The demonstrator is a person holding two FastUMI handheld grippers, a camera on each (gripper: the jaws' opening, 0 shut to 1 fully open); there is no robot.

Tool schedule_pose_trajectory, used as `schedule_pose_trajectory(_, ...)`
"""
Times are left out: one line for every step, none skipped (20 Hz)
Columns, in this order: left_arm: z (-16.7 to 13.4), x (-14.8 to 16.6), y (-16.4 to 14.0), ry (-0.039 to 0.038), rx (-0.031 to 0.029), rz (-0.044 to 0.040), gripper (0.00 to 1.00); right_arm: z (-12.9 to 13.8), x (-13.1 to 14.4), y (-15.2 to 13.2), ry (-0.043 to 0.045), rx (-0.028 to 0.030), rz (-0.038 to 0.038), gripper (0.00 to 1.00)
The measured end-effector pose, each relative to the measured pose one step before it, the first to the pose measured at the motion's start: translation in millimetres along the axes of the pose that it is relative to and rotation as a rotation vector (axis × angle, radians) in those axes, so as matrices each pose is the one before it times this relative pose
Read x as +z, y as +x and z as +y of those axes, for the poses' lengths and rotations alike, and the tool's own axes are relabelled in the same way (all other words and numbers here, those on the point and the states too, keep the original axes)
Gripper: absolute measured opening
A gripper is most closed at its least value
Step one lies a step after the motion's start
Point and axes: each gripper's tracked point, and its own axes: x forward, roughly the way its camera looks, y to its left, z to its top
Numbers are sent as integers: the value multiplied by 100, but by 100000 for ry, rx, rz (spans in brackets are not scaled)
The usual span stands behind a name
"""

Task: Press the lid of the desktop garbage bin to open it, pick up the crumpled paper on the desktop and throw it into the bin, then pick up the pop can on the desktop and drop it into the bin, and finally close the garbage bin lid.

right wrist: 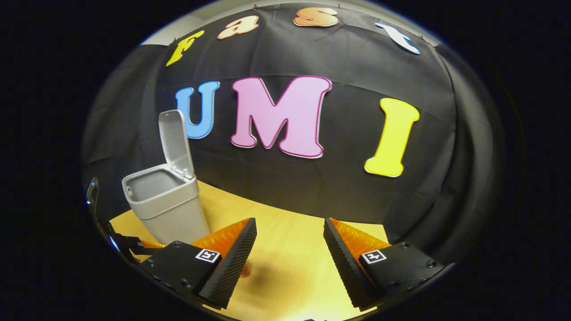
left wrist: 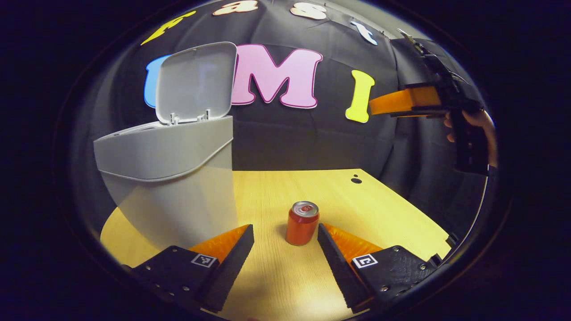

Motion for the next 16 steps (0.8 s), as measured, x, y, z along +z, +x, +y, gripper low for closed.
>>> schedule_pose_trajectory(-148, -298, 1091, 149, -362, 562, 95, -697, -190, -338, 1437, -1690, 34, 99)
schedule_pose_trajectory(-167, -162, 1053, 171, -689, 674, 95, -327, -584, -476, 1426, -2038, -616, 98)
schedule_pose_trajectory(-148, -332, 904, 469, -828, 592, 95, -572, -370, -333, 778, -1899, -347, 98)
schedule_pose_trajectory(-164, -332, 1000, 723, -895, 1096, 95, -793, -430, -397, 114, -2360, -132, 98)
schedule_pose_trajectory(-163, -490, 730, 907, -1043, 1229, 95, -607, -322, -222, -206, -1613, 186, 98)
schedule_pose_trajectory(-225, -393, 574, 817, -1025, 849, 95, -711, -498, -177, -328, -1807, 533, 98)
schedule_pose_trajectory(-245, -389, 781, 959, -1432, 736, 95, -607, -512, -77, -270, -1319, 953, 98)
schedule_pose_trajectory(-249, -279, 731, 1318, -1202, 689, 95, -428, -589, -107, 88, -941, 1028, 98)
schedule_pose_trajectory(-34, -411, 760, 1409, -331, 982, 95, -440, -580, -84, 318, -1009, 1484, 98)
schedule_pose_trajectory(-92, -317, 667, 1171, -370, 971, 95, -540, -625, 96, 638, -792, 1435, 98)
schedule_pose_trajectory(-176, -328, 747, 879, -173, 815, 95, -346, -413, 1, 776, -672, 1124, 98)
schedule_pose_trajectory(-143, -187, 650, 466, -581, 892, 95, -295, -516, -24, 96, -750, 803, 98)
schedule_pose_trajectory(-283, -154, 566, 213, -924, 470, 95, -381, -355, 115, -648, -960, 835, 98)
schedule_pose_trajectory(-192, -36, 520, 333, -801, 353, 95, -238, -340, 154, -580, -540, 1104, 98)
schedule_pose_trajectory(-213, -85, 631, 668, -527, 219, 95, -77, -260, 109, -184, 13, 752, 98)
schedule_pose_trajectory(-105, -47, 566, 713, -165, 275, 95, -4, -305, -170, 35, -228, 69, 99)
